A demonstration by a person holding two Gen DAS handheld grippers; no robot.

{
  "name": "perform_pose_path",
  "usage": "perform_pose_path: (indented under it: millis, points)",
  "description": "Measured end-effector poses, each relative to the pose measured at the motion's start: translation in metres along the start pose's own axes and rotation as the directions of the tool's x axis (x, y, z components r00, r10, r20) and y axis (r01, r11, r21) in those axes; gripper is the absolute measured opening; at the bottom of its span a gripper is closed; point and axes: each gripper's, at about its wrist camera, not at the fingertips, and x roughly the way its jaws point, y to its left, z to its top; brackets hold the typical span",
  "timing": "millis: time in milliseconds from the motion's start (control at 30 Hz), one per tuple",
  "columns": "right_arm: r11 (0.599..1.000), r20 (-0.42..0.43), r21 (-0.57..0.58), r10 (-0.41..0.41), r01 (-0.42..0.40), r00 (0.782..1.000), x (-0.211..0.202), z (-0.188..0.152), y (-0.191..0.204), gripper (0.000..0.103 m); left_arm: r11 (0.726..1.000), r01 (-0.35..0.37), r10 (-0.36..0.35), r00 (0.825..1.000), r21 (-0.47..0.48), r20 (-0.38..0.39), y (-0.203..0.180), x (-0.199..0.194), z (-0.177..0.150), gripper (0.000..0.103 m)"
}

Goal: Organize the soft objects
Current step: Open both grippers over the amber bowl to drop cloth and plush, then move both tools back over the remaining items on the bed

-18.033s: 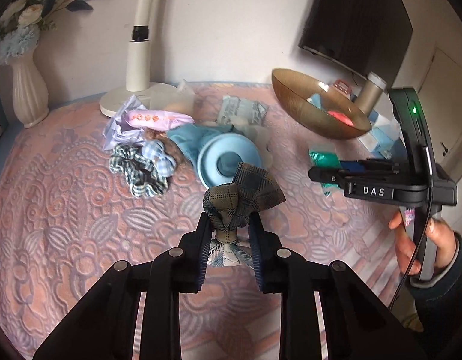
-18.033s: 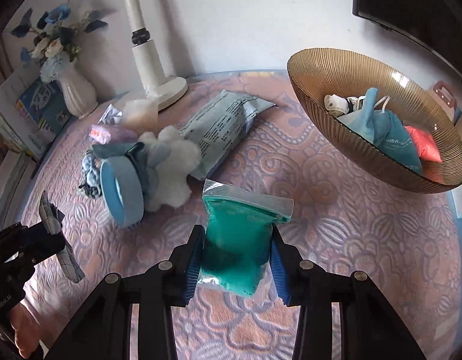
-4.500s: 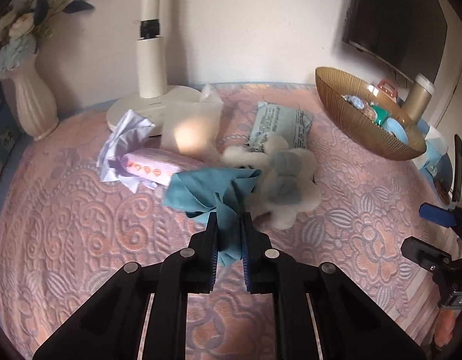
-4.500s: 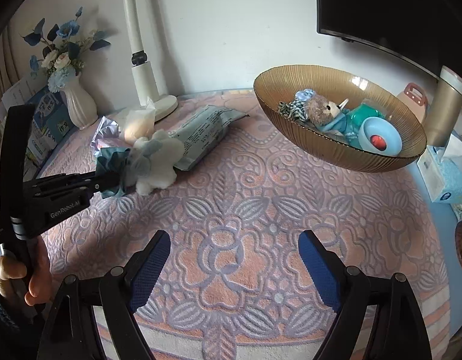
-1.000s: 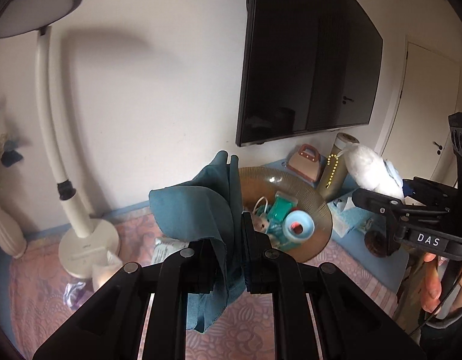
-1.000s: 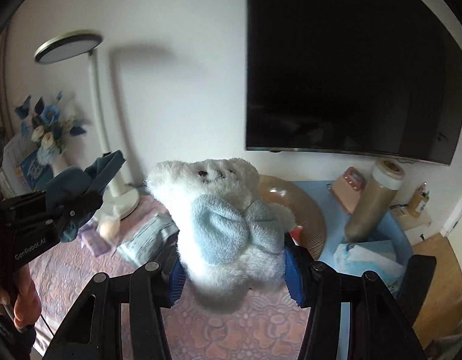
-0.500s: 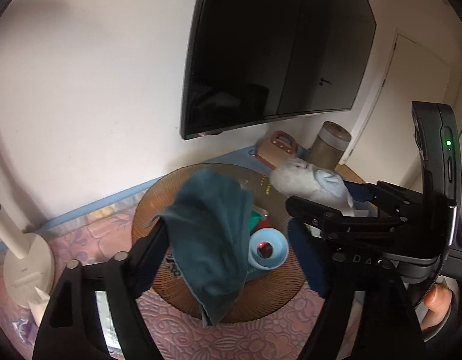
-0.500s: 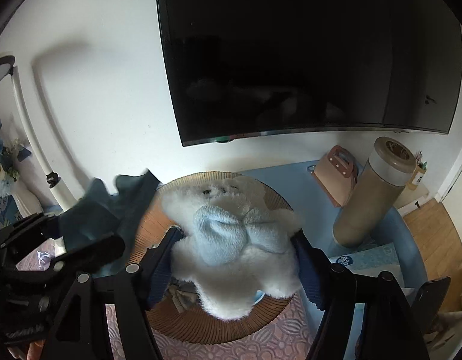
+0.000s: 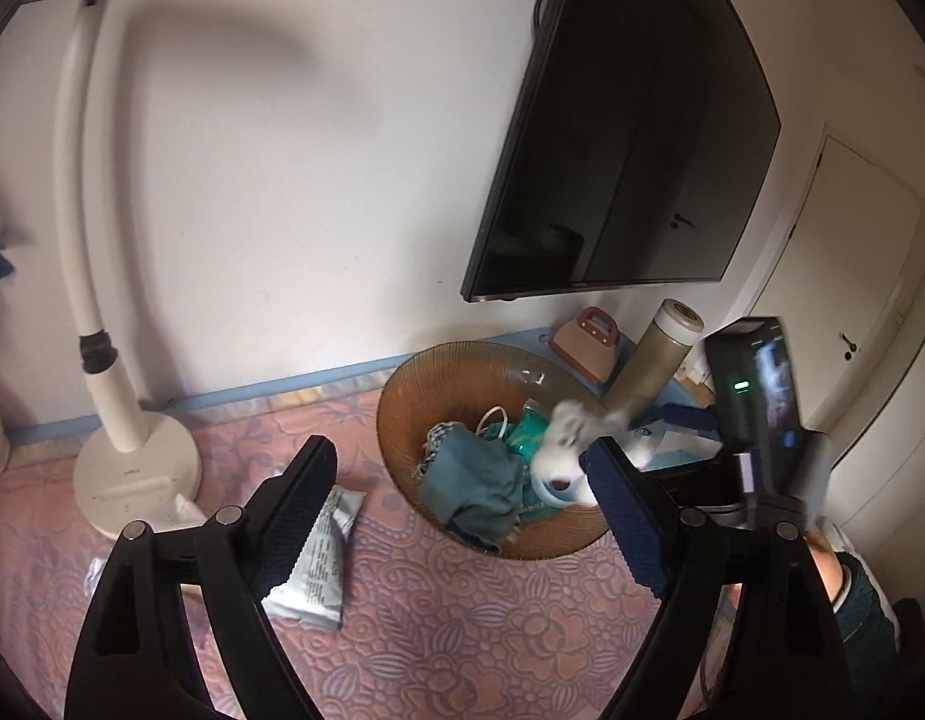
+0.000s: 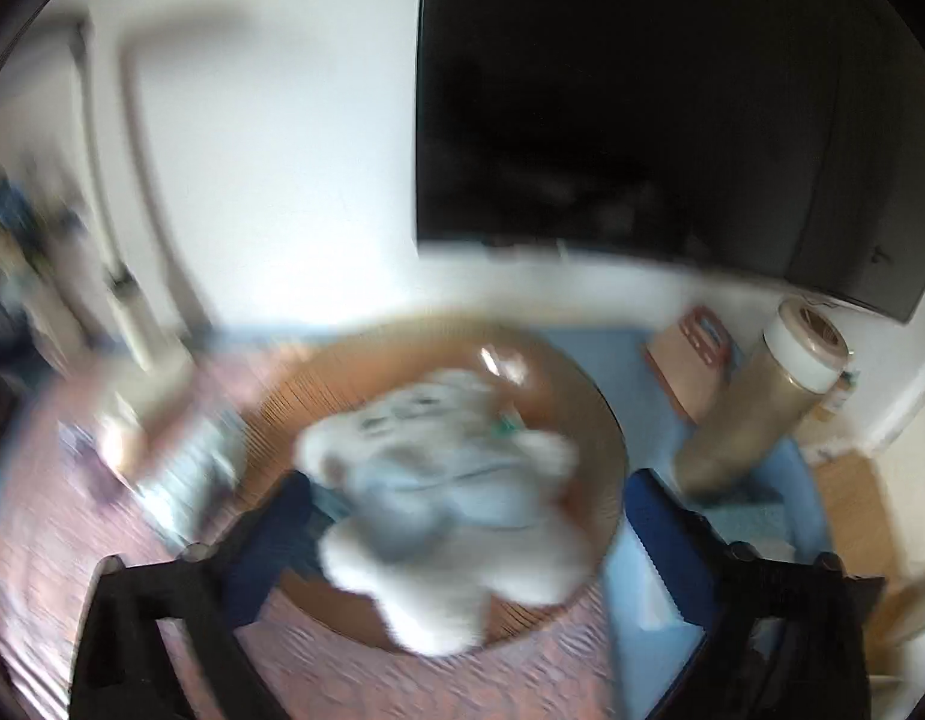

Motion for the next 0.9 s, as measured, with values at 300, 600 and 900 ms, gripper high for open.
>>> perform_pose_path:
  millis: [300, 600, 900]
  points:
    - [0.994, -0.098, 0.055, 0.104, -0.099, 0.990, -0.010, -0.014, 0.007, 0.082, 0.997, -0.082, 0.083, 0.994, -0.012, 0.074, 0.041, -0.077, -0.037, 0.092]
    - [0.941, -0.007, 0.050, 0.336, -0.335, 0.942, -0.056, -0.027, 0.082, 0.085, 0.970, -0.239, 0.243, 0.961, -0.046, 0.131, 0.086, -0.148, -0.055, 0.102]
    - [0.926, 0.023, 0.017, 0.378, -0.378, 0.926, -0.018, -0.086, 0.168, 0.085, 0.916, -0.392, 0.397, 0.916, -0.084, 0.051, 0.126, -0.152, -0.098, 0.102]
